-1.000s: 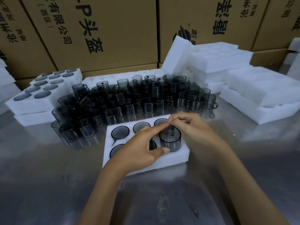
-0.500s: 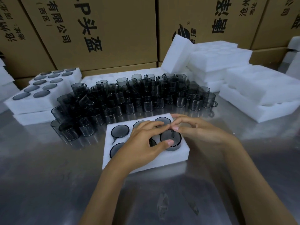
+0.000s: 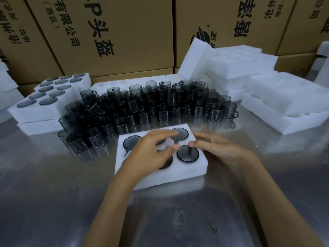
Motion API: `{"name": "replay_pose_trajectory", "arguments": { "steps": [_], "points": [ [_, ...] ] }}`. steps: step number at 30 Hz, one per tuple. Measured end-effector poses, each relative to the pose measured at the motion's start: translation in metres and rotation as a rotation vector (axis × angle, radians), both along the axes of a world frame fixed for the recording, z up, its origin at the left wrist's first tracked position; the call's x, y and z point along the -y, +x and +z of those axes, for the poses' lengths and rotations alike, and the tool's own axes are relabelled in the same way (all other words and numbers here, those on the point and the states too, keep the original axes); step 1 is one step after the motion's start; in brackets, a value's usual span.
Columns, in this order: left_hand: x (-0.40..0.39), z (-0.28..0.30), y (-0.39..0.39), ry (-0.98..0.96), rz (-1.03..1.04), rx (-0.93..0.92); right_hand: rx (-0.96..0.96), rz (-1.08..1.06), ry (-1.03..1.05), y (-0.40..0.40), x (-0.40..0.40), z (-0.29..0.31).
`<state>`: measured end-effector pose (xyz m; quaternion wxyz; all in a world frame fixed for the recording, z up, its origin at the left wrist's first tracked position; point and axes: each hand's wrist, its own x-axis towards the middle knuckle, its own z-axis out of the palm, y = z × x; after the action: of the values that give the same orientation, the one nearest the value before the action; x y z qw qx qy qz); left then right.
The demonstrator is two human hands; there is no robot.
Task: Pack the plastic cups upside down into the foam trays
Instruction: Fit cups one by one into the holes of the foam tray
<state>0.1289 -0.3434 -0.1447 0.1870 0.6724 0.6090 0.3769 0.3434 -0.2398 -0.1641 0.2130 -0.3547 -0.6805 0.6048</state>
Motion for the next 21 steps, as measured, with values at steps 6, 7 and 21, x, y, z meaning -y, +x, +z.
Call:
{"name": "replay_pose_trajectory", "arguments": {
  "steps": [6,7,21],
  "points": [
    [0.005,0.005,-0.066,-0.104,0.628,0.033,0.169,-0.041,0.089,-0.001,0.000,0.009],
    [0.006,0.004,-0.071,-0.261,0.664,0.062,0.177,-0.044,0.090,-0.002,0.001,0.009],
    [0.016,0.004,-0.083,-0.272,-0.014,0.772,-0.309,-0.374,0.003,-0.023,0.013,0.016]
  ]
}}
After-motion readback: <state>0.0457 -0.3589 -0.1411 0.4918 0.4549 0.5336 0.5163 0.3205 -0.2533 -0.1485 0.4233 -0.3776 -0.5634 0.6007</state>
